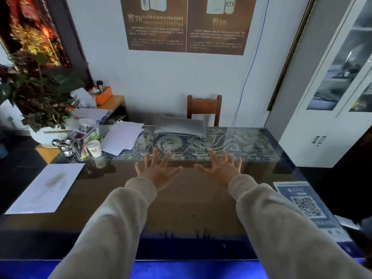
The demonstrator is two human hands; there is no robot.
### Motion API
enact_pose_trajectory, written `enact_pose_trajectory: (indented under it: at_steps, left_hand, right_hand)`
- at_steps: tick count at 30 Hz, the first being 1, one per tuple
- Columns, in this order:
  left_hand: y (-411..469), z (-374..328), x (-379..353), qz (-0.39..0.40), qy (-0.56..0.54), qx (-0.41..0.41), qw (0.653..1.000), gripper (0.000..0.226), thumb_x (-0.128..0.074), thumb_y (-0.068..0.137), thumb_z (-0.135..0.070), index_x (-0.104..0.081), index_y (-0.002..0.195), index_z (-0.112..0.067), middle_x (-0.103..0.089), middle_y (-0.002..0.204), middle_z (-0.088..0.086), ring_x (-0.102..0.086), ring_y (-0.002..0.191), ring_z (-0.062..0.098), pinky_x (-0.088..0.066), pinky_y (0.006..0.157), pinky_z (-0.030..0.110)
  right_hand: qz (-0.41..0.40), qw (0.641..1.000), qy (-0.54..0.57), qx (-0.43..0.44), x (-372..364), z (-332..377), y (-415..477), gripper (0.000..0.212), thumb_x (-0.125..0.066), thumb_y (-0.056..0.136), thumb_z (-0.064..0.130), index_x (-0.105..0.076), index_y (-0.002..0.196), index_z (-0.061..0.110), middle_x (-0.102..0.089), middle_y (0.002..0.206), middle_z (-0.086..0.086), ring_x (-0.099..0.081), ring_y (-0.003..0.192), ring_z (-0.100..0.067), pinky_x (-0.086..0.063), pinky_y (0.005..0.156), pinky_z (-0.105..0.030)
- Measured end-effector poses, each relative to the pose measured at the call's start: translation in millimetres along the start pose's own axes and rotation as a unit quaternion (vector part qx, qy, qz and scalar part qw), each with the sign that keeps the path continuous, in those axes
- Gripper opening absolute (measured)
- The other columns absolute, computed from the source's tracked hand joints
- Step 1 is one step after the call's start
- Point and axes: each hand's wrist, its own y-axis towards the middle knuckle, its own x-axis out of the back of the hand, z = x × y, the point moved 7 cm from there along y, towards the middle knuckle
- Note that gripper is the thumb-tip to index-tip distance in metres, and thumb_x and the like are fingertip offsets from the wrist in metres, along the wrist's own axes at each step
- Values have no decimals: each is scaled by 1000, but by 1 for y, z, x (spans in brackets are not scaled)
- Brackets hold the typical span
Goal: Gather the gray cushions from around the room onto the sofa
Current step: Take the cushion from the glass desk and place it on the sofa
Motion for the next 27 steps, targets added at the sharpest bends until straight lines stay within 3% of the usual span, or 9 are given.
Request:
enact_pose_trajectory:
  at_steps: [3, 5, 6, 8, 14, 17, 20, 23, 27]
  left_hand:
    - [56, 1, 1, 5, -10, 0, 1000, 89, -22, 90, -88, 8, 162, -47, 31, 169, -2, 24, 157, 30, 10, 121, 66]
    - [146, 4, -4, 16, -35, 14, 999, 88, -22, 91, -86, 6, 164, -44, 27, 171, -2, 20, 158, 31, 6, 123, 68]
    - [146, 3, -6, 16, -33, 14, 999, 88, -22, 92, -86, 5, 164, -43, 25, 172, -1, 17, 159, 32, 3, 124, 68]
    - [244, 8, -10, 23, -44, 22, 999, 87, -24, 93, -83, 2, 165, -42, 21, 173, -2, 12, 160, 33, -2, 124, 68]
    - [411, 36, -49, 45, -61, 56, 996, 84, -27, 98, -76, 0, 167, -34, 13, 175, 2, 1, 162, 30, -16, 127, 58]
    - [464, 51, -71, 61, -92, 56, 992, 85, -33, 99, -74, -2, 166, -33, 17, 174, 3, -7, 161, 33, -20, 125, 54]
    - [514, 67, -81, 59, -72, 48, 995, 86, -32, 99, -74, 1, 166, -32, 19, 174, 5, 1, 161, 35, -16, 125, 58]
    - [545, 90, -70, 20, -38, 68, 997, 85, -27, 98, -76, 5, 165, -35, 22, 173, 3, 17, 159, 35, -10, 124, 64]
    - [604, 126, -62, -31, -108, 151, 982, 87, -36, 97, -76, 0, 166, -37, 11, 175, 11, 10, 160, 37, -11, 125, 63]
  right_hand:
    - [15, 1000, 6, 10, -5, 4, 63, 104, -22, 84, 96, 2, 168, 39, -4, 177, -18, -3, 162, -40, 8, 124, -65]
    - [35, 999, 28, 23, -18, 6, 157, 103, -20, 85, 95, 2, 169, 38, -2, 177, -17, -3, 163, -39, 7, 125, -64]
    - [35, 999, 20, 25, -23, 4, 152, 103, -19, 86, 95, 3, 169, 38, -2, 177, -16, -3, 163, -39, 7, 125, -63]
    - [62, 997, 38, 29, -41, 4, 246, 103, -18, 86, 94, 4, 169, 37, -3, 177, -16, -4, 163, -39, 5, 126, -63]
    - [102, 987, 125, -5, -82, -18, 411, 97, -33, 96, 82, -2, 170, 29, -6, 176, -18, -14, 160, -42, -16, 128, -60]
    - [122, 980, 155, 3, -101, -27, 469, 86, -34, 102, 74, -5, 168, 28, 4, 176, -21, -6, 162, -43, -19, 126, -57]
    - [105, 976, 189, -30, -111, -37, 523, 95, -40, 100, 73, 8, 169, 29, 11, 176, -19, -7, 162, -43, -19, 126, -55]
    - [49, 973, 218, -52, -103, -39, 554, 94, -46, 100, 71, 4, 169, 32, 8, 176, -19, -9, 160, -45, -20, 125, -60]
    - [25, 953, 294, -71, -120, -37, 603, 93, -47, 99, 71, 3, 169, 35, -7, 174, -23, -16, 158, -46, -21, 123, -60]
